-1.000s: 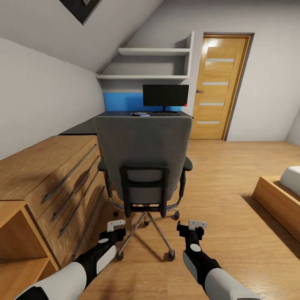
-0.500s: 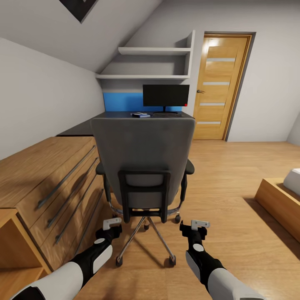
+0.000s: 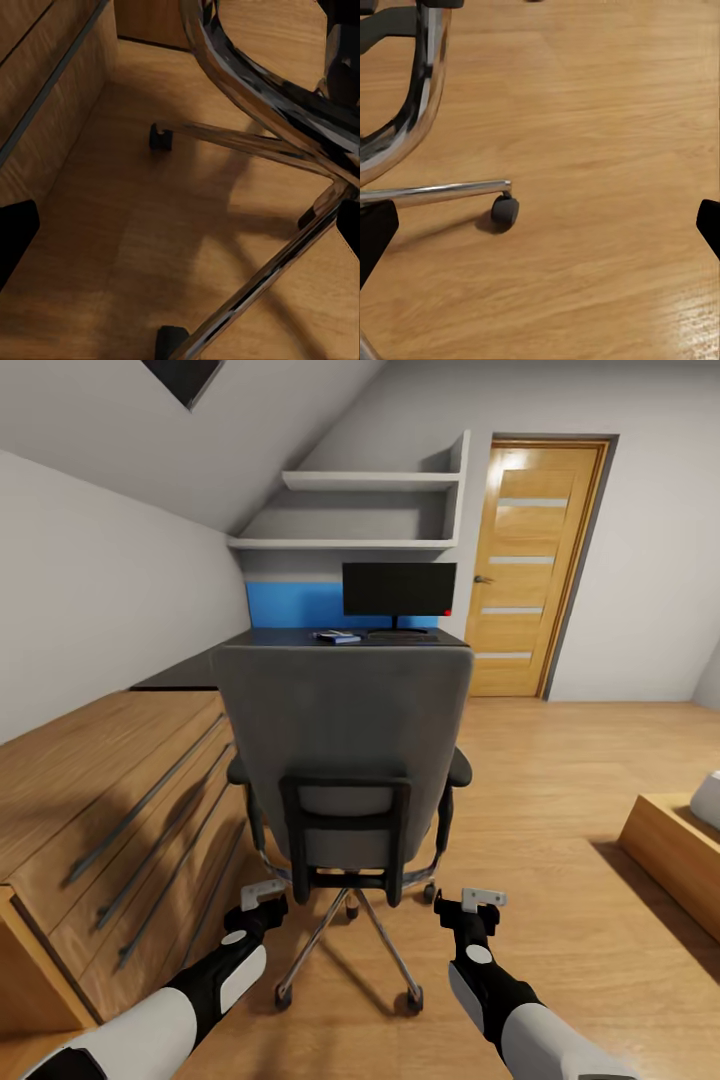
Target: In the bedroom, organize the workspace by keeping the computer under the desk, ensuring the monitor is on the desk, placing the keyboard on the desk next to the monitor, placing the mouse on the desk next to the keyboard, moving the folder from the swivel chair onto the desk next to the mouse, stacking the notebook on top of the folder with the pen on top of the notebook, and positioning the swivel chair next to the desk.
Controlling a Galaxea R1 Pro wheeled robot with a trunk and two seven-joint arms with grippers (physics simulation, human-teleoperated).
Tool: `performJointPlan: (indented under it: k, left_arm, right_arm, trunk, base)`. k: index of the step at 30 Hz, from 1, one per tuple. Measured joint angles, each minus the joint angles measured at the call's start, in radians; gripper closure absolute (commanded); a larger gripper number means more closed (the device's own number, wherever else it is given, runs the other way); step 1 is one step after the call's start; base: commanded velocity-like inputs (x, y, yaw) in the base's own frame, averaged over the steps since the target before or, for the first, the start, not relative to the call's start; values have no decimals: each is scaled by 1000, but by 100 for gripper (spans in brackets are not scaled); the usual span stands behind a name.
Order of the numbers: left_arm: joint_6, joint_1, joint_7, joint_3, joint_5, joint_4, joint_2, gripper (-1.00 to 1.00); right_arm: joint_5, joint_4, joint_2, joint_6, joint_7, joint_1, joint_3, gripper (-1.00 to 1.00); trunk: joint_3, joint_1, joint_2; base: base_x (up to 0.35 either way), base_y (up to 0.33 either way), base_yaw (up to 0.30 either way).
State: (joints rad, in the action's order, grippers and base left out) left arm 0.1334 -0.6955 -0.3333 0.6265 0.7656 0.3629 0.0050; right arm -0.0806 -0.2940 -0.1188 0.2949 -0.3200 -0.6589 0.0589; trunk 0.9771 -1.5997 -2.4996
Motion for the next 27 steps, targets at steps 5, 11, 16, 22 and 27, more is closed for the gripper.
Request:
performJointPlan:
  k: [5,11,16,22,27]
  left_arm:
    - [0,0,0,1,1,0,-1,-100]
    - [1,0,0,2,0,0,-1,-100]
    - [2,0,-1,2,0,0,-1,-100]
    - [1,0,2,4,0,0,-1,-100]
    - [3,0,3,3,-1,0,-1,-100]
  right_arm:
    - [0,0,1,0,0,0,0,-100]
    - [0,0,0,0,0,0,0,-100]
    - [0,0,0,0,0,0,0,-100]
    - [0,0,0,0,0,0,0,-100]
    - [0,1,0,0,1,0,0,-100]
  trunk:
    - [-1,0,0]
    - [-2,0,0]
    - [-2,0,0]
    - [-2,0,0]
    - [-2,0,0]
  base:
    - [308,-90,-192]
    - [314,-161,-60]
    - [307,-174,-5]
    - [303,-109,49]
    - [258,-132,117]
